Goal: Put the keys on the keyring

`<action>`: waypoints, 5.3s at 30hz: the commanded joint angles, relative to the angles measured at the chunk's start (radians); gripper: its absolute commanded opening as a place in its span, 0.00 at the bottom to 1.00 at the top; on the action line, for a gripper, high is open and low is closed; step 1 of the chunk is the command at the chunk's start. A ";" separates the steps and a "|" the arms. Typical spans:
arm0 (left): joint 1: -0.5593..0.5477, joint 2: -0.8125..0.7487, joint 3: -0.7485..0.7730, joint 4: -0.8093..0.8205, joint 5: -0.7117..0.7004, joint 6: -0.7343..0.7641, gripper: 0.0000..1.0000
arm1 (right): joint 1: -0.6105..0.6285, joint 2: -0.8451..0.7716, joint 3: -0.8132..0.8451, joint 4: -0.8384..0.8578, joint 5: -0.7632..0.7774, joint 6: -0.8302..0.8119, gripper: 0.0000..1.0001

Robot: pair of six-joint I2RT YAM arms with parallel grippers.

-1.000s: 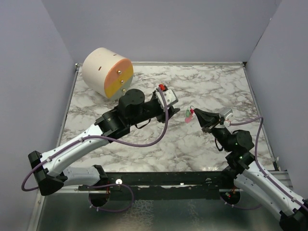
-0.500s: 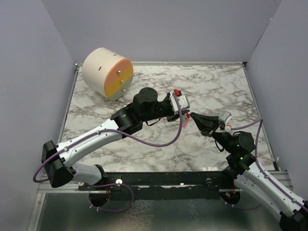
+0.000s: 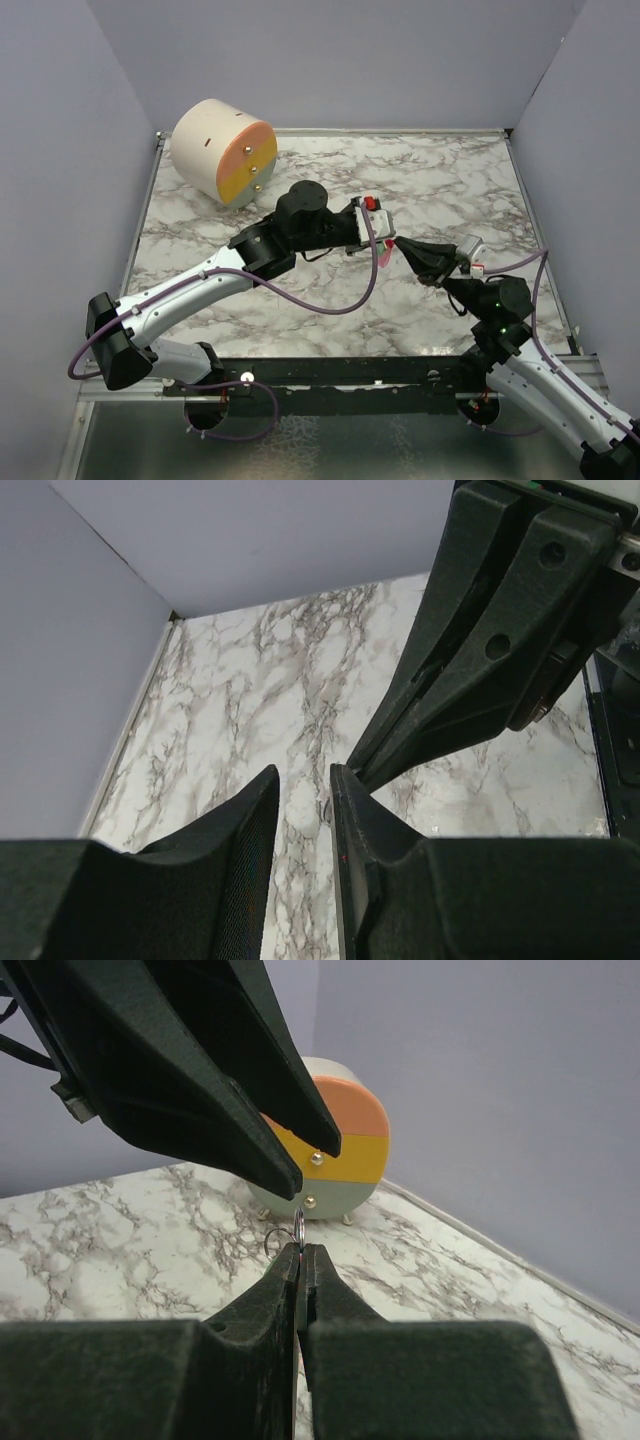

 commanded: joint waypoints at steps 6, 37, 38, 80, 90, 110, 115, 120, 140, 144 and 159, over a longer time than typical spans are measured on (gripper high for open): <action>0.012 -0.028 0.022 -0.060 0.130 0.067 0.28 | 0.000 -0.037 0.031 -0.007 -0.026 0.012 0.01; 0.026 0.057 0.099 -0.124 0.211 0.078 0.28 | 0.000 -0.092 0.026 -0.021 -0.054 0.000 0.01; 0.026 0.057 0.100 -0.126 0.213 0.079 0.27 | 0.000 -0.093 0.026 -0.022 -0.054 -0.001 0.01; 0.024 0.090 0.176 -0.101 -0.128 -0.262 0.00 | 0.000 -0.046 0.080 -0.115 0.115 0.015 0.64; -0.039 0.129 0.216 -0.113 -0.221 -0.374 0.00 | 0.000 0.060 0.094 -0.090 0.103 -0.002 0.71; -0.154 0.181 0.355 -0.308 -0.435 -0.468 0.00 | 0.000 0.075 0.075 -0.089 0.269 0.026 0.24; -0.154 0.182 0.381 -0.374 -0.439 -0.481 0.00 | 0.000 0.049 0.068 -0.092 0.292 0.026 0.12; -0.154 0.197 0.414 -0.456 -0.434 -0.492 0.00 | 0.000 0.040 0.068 -0.098 0.307 0.021 0.10; -0.143 0.426 0.657 -0.745 -0.380 -0.515 0.00 | 0.000 0.108 0.076 -0.110 0.407 0.006 0.08; -0.113 0.465 0.723 -0.807 -0.356 -0.506 0.00 | 0.000 0.101 0.074 -0.115 0.431 0.008 0.08; -0.010 0.598 0.888 -0.990 -0.193 -0.494 0.00 | 0.000 0.096 0.061 -0.103 0.451 0.012 0.11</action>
